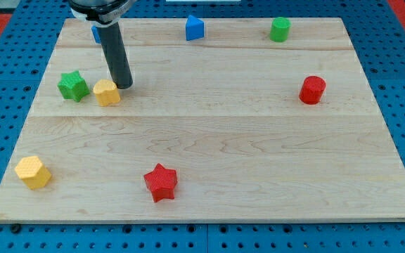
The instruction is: Drag the yellow hexagon into the yellow heart and green star
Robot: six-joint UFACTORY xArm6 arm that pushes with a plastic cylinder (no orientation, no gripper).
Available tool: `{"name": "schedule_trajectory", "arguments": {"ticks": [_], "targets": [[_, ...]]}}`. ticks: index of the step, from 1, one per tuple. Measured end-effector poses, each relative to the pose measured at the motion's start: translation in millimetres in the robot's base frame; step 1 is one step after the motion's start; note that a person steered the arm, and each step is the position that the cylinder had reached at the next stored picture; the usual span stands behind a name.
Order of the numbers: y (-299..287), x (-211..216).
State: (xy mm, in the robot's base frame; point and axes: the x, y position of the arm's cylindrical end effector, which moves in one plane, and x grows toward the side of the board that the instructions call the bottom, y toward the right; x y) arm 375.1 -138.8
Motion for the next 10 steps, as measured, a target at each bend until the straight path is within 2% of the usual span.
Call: {"name": "schedule_trajectory", "arguments": {"ticks": [1,2,3,4,5,6,7,10], "targets": [[14.5,26.1],[-22.3,44.7],[-25.3,33.7],[-7.2,111.5],[-19.7,189.3],[-108.9,202.9],[-147.5,212.9],[-145.1,98.5]]}}
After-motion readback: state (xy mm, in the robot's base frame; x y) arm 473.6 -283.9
